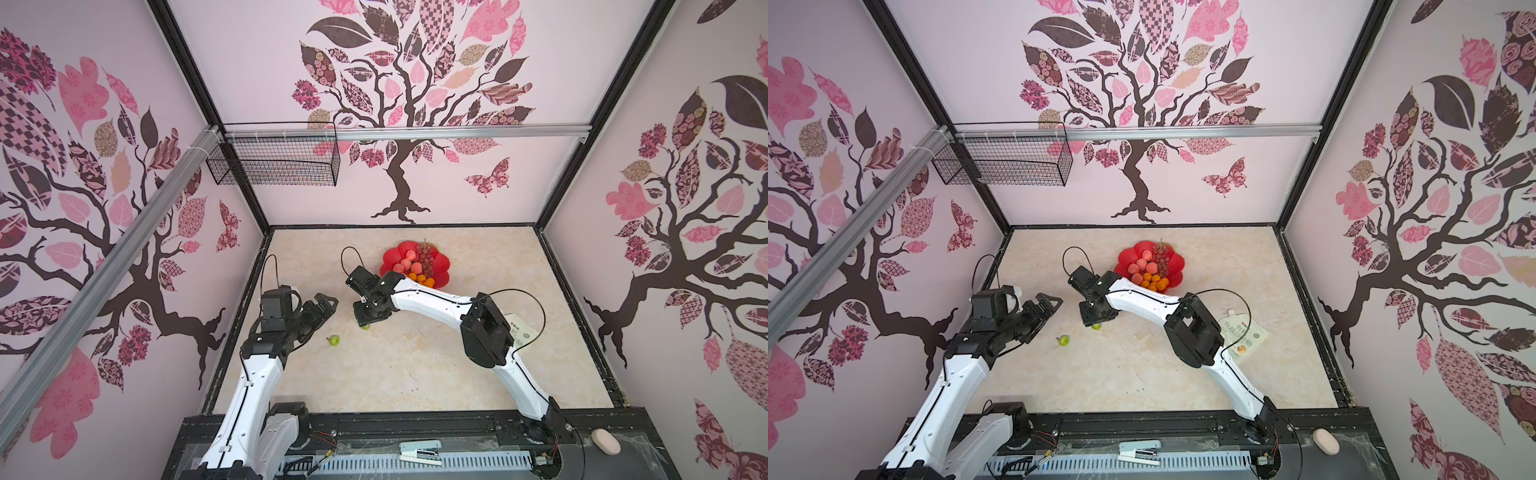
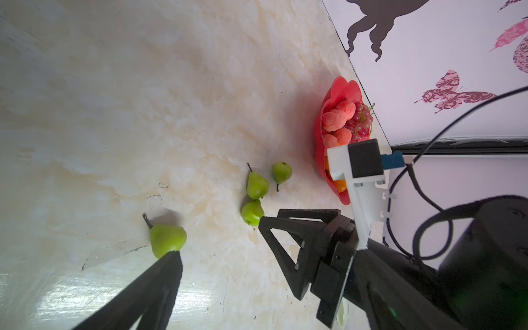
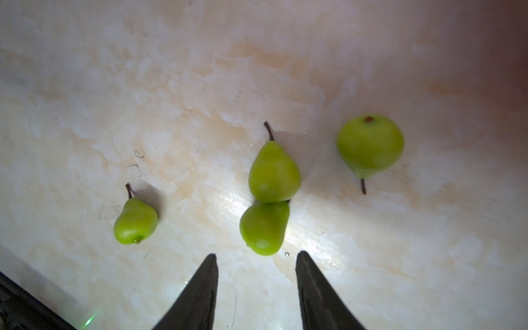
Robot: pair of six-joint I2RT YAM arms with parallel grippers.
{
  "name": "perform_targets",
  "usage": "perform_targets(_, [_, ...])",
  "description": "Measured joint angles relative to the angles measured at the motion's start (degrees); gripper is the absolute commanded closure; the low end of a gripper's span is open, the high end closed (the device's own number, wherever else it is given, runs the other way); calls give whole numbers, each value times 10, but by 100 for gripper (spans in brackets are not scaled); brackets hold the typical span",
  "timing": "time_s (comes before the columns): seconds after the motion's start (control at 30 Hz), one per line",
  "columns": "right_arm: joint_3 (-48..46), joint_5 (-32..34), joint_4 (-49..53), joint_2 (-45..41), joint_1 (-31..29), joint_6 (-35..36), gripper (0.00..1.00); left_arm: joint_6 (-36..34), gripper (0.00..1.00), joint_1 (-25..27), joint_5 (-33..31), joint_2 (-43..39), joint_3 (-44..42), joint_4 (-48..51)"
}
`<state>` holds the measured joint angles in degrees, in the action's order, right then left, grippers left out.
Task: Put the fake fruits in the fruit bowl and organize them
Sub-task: 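Move the right gripper back over the green pears near the robot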
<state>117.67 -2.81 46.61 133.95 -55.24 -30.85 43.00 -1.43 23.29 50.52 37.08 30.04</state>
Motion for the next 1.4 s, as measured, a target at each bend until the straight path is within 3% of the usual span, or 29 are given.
perform_targets(0.57, [76, 6, 64, 80, -6, 2, 52, -2, 2, -2, 19, 14, -5, -5])
perform_targets(1.4, [81, 7, 75, 82, -6, 2, 61, -2, 2, -2, 50, 31, -5, -28])
